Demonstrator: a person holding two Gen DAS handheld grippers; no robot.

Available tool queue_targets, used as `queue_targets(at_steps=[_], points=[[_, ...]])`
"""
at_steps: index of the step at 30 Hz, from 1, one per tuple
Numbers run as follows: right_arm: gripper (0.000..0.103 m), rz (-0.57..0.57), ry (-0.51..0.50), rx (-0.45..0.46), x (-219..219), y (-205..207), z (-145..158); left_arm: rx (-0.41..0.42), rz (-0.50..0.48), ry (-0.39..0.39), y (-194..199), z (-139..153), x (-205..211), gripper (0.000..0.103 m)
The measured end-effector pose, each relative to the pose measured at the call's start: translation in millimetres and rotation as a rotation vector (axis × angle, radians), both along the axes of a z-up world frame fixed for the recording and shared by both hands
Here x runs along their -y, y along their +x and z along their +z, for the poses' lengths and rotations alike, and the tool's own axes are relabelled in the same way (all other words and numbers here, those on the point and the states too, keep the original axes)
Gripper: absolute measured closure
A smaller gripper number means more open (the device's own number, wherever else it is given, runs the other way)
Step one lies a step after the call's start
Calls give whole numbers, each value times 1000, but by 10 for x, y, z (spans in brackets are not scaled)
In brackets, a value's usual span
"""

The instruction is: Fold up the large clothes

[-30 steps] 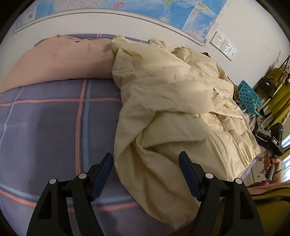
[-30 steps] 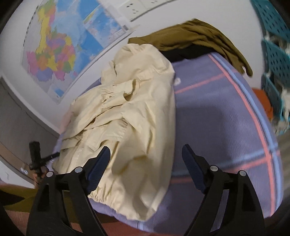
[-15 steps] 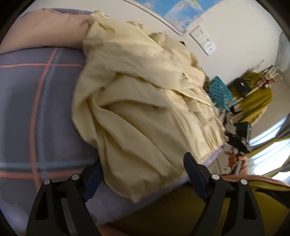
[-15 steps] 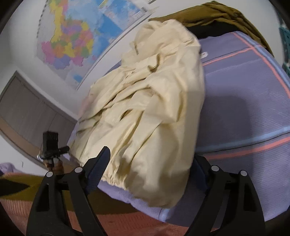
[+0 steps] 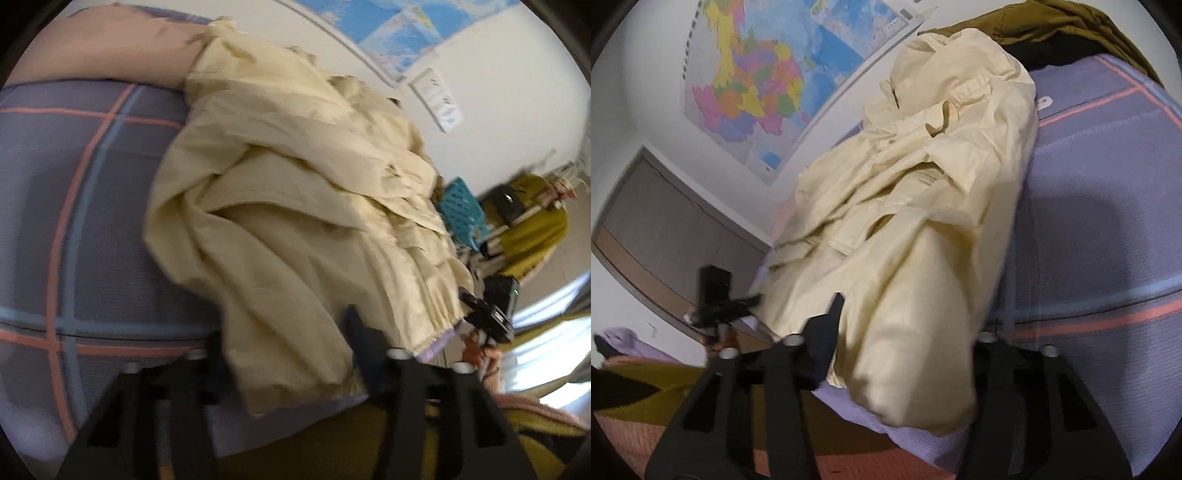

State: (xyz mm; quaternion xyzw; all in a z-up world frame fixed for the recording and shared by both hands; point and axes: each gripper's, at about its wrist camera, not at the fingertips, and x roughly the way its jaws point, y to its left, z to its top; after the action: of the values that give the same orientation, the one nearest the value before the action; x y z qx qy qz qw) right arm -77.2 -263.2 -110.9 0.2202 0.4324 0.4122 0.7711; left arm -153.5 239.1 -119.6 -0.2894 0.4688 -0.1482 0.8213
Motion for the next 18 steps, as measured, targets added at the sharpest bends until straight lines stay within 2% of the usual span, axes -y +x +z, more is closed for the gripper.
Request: queue_targets(at_steps=[1,3,5,13,16,18], points=[[77,-9,27,-7,25,-1,-6,-9,9,-4,3,-2,-23,71],[83,-14,65,6,47,-36,36,-12,22,-14,0,29,-62,79],[86,-1,139,34,61,-106,161,20,28,-30,-27,158,-88,84],[88,73,263,228,127,-598,903,220,40,-38,-455,875,-319,89],[86,86,242,238,166,-724,953,262,30,-38,-630,1035,-395,88],[85,83,213,206,162,-745,892,238,26,-3,-638,1042,-359,88]])
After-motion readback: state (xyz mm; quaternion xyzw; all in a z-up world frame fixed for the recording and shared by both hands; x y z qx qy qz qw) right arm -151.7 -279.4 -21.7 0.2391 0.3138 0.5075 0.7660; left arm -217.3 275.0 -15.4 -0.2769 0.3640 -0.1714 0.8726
